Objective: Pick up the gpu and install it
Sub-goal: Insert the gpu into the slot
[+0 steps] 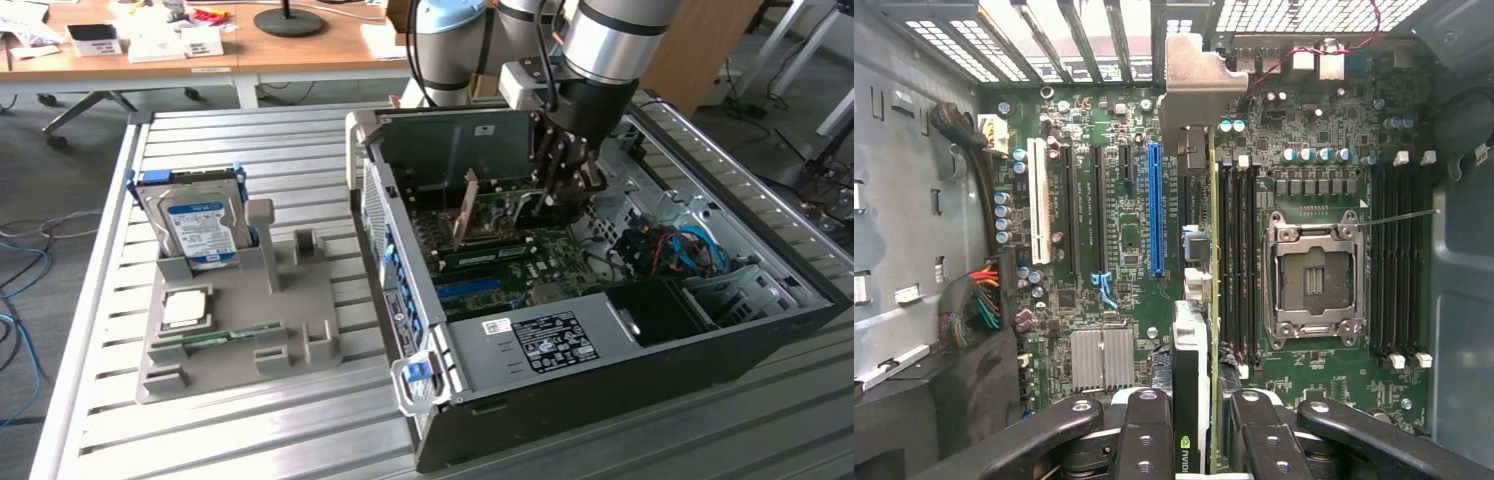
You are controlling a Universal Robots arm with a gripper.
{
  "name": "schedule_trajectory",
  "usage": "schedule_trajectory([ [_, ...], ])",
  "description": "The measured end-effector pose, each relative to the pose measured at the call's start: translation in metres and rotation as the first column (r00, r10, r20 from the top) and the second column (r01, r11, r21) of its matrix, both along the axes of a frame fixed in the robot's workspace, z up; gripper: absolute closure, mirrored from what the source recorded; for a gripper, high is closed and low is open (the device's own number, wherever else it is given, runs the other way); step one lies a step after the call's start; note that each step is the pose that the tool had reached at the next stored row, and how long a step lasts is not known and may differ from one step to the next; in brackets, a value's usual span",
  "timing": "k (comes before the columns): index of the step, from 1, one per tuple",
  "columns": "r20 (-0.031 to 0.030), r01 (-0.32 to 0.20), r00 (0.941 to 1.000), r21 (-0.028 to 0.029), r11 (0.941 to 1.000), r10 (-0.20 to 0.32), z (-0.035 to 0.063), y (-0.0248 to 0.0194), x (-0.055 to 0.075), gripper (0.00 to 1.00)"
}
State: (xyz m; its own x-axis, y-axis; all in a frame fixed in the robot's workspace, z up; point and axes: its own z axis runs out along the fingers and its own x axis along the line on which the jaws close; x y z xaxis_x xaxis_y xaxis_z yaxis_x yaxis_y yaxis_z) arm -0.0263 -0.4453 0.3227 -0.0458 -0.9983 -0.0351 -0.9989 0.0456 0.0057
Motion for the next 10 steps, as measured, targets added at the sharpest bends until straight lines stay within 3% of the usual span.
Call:
schedule_trajectory([
  [10, 0.0000, 0.000, 1.0000, 0.0001, 1.0000, 0.000, -0.0010, 0.0000, 0.0000, 0.73],
])
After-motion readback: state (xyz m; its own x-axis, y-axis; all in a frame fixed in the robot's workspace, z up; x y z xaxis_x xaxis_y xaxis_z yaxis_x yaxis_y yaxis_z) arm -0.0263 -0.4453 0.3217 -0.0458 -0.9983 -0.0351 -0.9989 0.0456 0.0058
